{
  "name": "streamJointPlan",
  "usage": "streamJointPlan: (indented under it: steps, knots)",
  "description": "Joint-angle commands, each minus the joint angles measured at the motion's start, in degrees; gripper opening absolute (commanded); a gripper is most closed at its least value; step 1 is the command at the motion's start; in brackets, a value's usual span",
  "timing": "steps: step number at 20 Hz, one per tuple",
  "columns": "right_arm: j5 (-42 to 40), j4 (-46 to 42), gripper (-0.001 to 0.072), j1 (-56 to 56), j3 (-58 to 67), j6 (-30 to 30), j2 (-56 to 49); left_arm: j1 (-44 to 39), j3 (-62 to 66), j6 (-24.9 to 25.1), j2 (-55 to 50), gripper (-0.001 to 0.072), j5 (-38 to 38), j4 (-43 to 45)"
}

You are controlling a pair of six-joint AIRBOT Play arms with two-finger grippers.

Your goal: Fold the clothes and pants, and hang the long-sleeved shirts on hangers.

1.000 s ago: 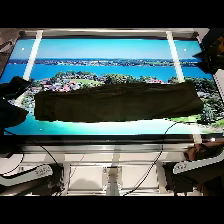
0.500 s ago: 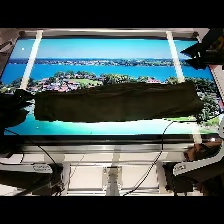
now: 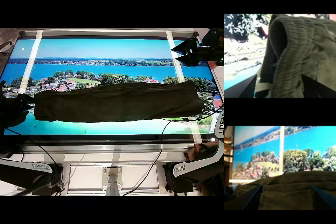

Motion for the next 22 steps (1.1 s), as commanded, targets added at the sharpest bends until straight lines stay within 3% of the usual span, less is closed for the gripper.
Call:
streamJointPlan:
  steps: [1, 6, 16, 18, 19, 20, 22]
  knots:
    - [2.21, 0.22, 0.0689, 1.38, 0.15, 0.74, 0.00, 0.09, 0.09, 1.84, -2.32, 0.0645, -0.59, -0.17]
    - [5.60, 0.55, 0.0682, 3.08, 0.15, 0.92, -0.02, -0.22, 0.07, 1.81, -5.46, 0.0645, -2.60, -2.08]
    - [4.20, 0.66, 0.0682, 11.65, 0.15, 0.85, -0.02, -4.85, 0.07, 1.81, -8.92, 0.0643, -1.68, -2.12]
    - [4.15, 0.61, 0.0680, 13.46, 0.15, 0.85, -0.02, -5.95, 0.07, 1.84, -9.77, 0.0612, -1.73, -2.12]
    - [4.04, 0.50, 0.0677, 14.56, 0.15, 0.85, -0.07, -6.16, 0.09, 2.49, -9.90, 0.0543, -1.66, -2.16]
    - [3.87, 0.31, 0.0631, 15.67, 0.15, 0.85, -0.07, -6.27, 0.09, 3.65, -9.84, 0.0419, -1.70, -2.14]
    - [2.67, -0.63, 0.0307, 18.36, 0.15, 0.24, -0.09, -5.99, 0.11, 6.73, -9.46, 0.0033, -2.10, -2.14]
